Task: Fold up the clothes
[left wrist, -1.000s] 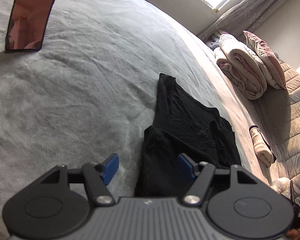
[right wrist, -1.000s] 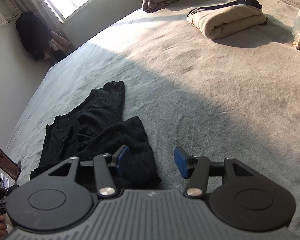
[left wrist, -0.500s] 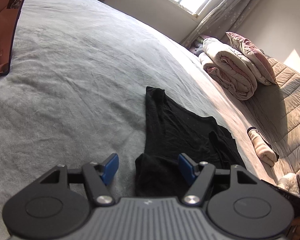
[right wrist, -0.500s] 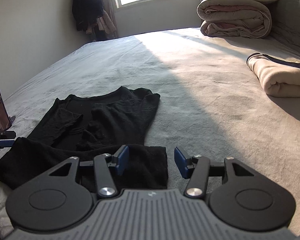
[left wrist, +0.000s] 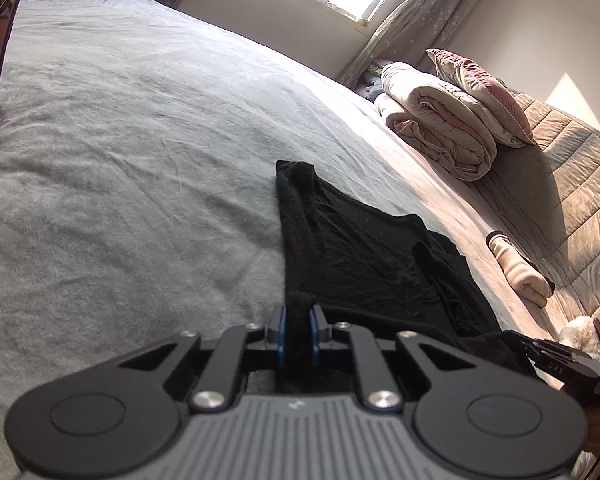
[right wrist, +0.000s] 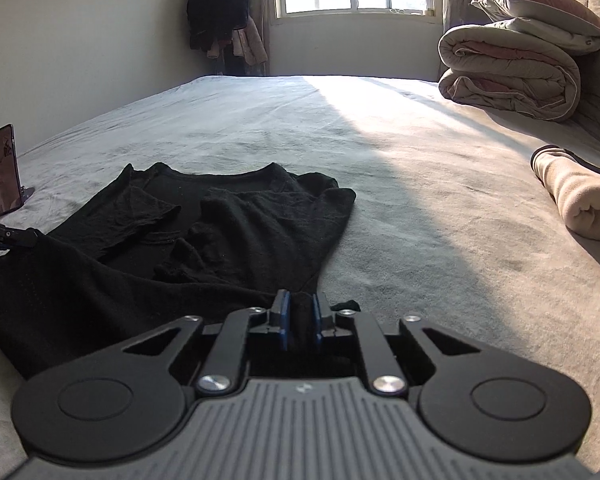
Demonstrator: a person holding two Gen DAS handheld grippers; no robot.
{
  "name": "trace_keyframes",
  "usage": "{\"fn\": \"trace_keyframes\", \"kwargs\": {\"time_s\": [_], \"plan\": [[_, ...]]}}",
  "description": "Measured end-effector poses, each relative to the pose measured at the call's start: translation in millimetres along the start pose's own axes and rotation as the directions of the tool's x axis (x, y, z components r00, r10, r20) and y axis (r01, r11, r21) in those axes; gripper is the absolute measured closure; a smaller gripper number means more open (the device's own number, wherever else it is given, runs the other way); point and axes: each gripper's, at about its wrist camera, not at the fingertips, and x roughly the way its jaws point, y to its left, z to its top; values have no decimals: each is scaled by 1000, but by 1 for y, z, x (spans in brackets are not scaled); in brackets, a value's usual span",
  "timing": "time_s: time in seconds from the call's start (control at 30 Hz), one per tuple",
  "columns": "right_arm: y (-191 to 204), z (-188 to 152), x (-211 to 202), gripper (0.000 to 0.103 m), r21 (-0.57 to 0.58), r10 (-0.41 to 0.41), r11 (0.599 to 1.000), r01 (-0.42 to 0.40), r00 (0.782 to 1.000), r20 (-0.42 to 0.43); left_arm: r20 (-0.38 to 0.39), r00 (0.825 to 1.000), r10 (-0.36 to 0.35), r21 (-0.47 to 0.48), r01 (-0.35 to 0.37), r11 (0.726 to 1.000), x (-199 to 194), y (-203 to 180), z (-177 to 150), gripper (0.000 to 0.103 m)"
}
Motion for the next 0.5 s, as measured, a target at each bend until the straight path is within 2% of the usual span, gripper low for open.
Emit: {"fn": "trace_keyframes", "kwargs": {"time_s": [0.17, 0.3, 0.4, 0.5], "plan": [[8, -1, -13, 99, -18, -67, 997, 69, 993, 95, 48, 999, -14, -1, 15, 1000, -8, -3, 1, 96], [9, -1, -27, 100, -11, -121, 992, 124, 979, 164, 71, 997, -23, -2, 23, 1000, -11, -4, 1, 96], [5, -1, -24, 100, -8, -140, 990, 142, 979, 151, 57, 998, 8, 1, -8, 1000, -5, -5, 1, 96], [3, -4, -9, 98, -4, -147, 989, 148, 986, 78, 29, 996, 82, 20, -82, 996, 7, -8, -2, 91]]}}
